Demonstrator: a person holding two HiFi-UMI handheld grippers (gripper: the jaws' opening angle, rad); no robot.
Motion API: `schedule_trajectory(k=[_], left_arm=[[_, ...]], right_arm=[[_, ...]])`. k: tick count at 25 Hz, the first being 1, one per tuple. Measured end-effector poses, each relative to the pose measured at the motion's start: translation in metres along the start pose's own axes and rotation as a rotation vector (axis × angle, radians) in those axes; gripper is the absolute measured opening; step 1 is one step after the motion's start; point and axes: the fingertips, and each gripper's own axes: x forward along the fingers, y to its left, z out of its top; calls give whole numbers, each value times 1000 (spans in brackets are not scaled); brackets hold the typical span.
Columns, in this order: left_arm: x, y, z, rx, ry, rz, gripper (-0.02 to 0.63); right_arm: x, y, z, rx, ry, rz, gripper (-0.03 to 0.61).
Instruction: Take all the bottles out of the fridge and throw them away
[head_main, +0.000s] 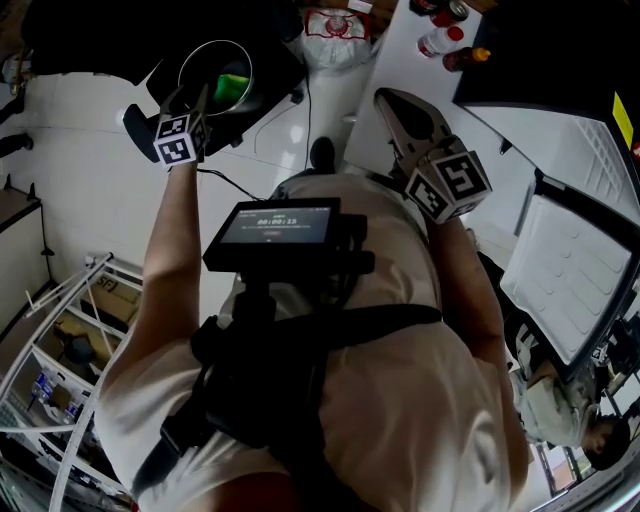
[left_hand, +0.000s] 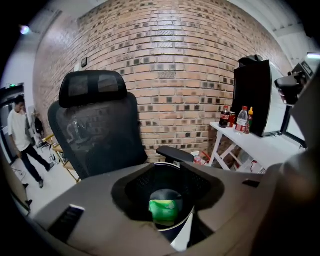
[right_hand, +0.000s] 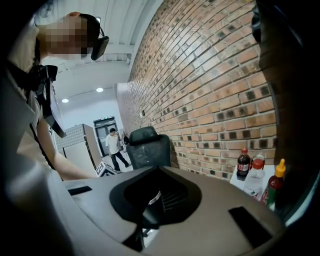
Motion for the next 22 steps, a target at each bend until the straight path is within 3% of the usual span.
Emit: schedule_trajectory(k=[5,9,14,19,22], left_arm=[[-3,-5,10,24,-17,-5,146],[-7,-7,17,22,-37,0,2],[-9,-18,27,13,-70,-34,0],[-5,-63,51,55,-118,-162,2],[-2,-84,67,41,-156,-214,2]], right_arm=[[-8,-3,-1,-10,-13,-8,6],[-16,-6,-2,7,-28,-25,6],[-25,-11,-3,33,-52,-57,6],[-39,-22,-4,59,-69,-97,6],[-50,-25,-7,67,-80,-114,6]])
